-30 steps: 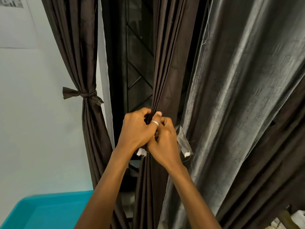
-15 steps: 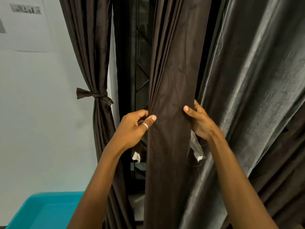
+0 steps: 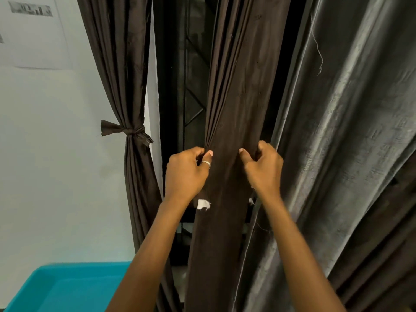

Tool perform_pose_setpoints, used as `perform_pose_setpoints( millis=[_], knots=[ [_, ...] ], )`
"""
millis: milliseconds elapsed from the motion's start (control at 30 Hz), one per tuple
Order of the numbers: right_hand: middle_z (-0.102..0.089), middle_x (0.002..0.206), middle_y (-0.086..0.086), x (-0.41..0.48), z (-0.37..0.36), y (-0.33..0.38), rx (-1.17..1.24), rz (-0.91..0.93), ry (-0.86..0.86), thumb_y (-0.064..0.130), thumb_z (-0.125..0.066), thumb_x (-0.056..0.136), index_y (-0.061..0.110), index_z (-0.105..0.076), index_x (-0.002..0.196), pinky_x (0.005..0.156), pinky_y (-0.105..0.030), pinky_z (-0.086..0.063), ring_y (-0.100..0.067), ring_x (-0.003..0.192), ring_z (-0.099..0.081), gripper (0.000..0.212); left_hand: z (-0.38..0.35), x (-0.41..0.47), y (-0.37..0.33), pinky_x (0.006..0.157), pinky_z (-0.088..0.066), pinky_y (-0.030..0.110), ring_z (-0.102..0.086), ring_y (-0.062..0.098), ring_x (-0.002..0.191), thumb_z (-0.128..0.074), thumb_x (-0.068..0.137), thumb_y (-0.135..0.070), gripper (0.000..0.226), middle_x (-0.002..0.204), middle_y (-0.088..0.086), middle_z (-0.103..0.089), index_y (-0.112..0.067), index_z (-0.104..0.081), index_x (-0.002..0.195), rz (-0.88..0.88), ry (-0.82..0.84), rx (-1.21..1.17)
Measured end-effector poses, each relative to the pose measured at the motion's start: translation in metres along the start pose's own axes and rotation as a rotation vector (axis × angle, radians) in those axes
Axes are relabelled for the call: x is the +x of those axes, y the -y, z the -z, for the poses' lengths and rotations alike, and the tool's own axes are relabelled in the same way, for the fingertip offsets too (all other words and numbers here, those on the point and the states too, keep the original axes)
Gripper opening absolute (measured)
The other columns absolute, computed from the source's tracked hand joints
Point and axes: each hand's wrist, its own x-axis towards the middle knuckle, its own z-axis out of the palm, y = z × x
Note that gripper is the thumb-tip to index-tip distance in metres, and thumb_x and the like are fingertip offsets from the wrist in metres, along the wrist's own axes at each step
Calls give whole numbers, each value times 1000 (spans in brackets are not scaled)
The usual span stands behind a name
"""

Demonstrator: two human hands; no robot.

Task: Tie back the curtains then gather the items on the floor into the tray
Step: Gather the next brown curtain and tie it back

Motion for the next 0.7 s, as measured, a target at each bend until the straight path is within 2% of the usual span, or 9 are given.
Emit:
perform_pose_setpoints(
  millis=[33, 100, 133, 200, 267, 500, 633, 700],
  knots=[
    [-63, 88, -1, -14, -4, 4, -105, 100, -116, 25, -72, 90, 12, -64, 89, 69, -36, -53, -18, 76, -61, 15, -5, -1, -3, 49, -37, 22, -52, 10, 47, -61, 98, -39, 32, 51, -6, -53, -20, -66, 73, -14, -15, 26],
    [-58, 97, -1, -42, -12, 16, -135, 217, -196, 20, -66, 94, 10, -65, 104, 67, -28, -49, -13, 80, -57, 14, -12, -4, -9, 50, -37, 19, -54, 7, 49, -61, 98, -39, 29, 52, -8, -54, -23, -68, 74, -43, -26, 54],
    [-57, 103, -1, -53, -16, 21, -121, 238, -170, 19, -64, 97, 11, -65, 117, 67, -26, -50, -11, 84, -57, 22, -15, -5, -12, 51, -38, 19, -56, 6, 50, -61, 97, -39, 27, 54, -9, -56, -24, -70, 77, -52, -22, 41],
    [-54, 114, -1, -69, -25, 26, -128, 263, -79, 21, -59, 101, 11, -53, 143, 70, -23, -52, -11, 94, -58, 43, -18, -5, -15, 52, -39, 18, -57, 5, 52, -62, 97, -36, 25, 55, -11, -58, -26, -71, 76, -61, 0, 7],
    [-50, 122, -3, -75, -31, 26, -140, 273, -19, 23, -58, 103, 12, -38, 155, 72, -22, -54, -12, 102, -56, 57, -18, -6, -16, 51, -34, 12, -56, 4, 51, -63, 97, -31, 24, 53, -13, -55, -28, -70, 74, -63, 12, -4],
    [-49, 130, -8, -82, -36, 27, -12, 284, 35, 21, -55, 104, 9, -32, 157, 80, -31, -57, -17, 108, -58, 60, -11, -5, -11, 49, -37, 14, -57, 8, 55, -59, 100, -25, 32, 55, -8, -56, -18, -65, 70, -67, 61, -48],
    [-44, 130, -2, -85, -38, 26, 13, 241, 60, 27, -58, 103, 8, -44, 150, 83, -30, -56, -14, 110, -56, 53, -4, -10, -16, 59, -47, 12, -63, 4, 70, -57, 99, -22, 18, 78, -9, -67, -17, -74, 97, -38, 135, -110],
    [-42, 131, -1, -87, -38, 25, 33, 235, 78, 25, -60, 101, 8, -50, 145, 85, -30, -55, -14, 112, -55, 48, -2, -11, -19, 59, -47, 12, -64, 2, 71, -60, 98, -31, 17, 75, -10, -67, -20, -72, 93, 0, 162, -171]
  ],
)
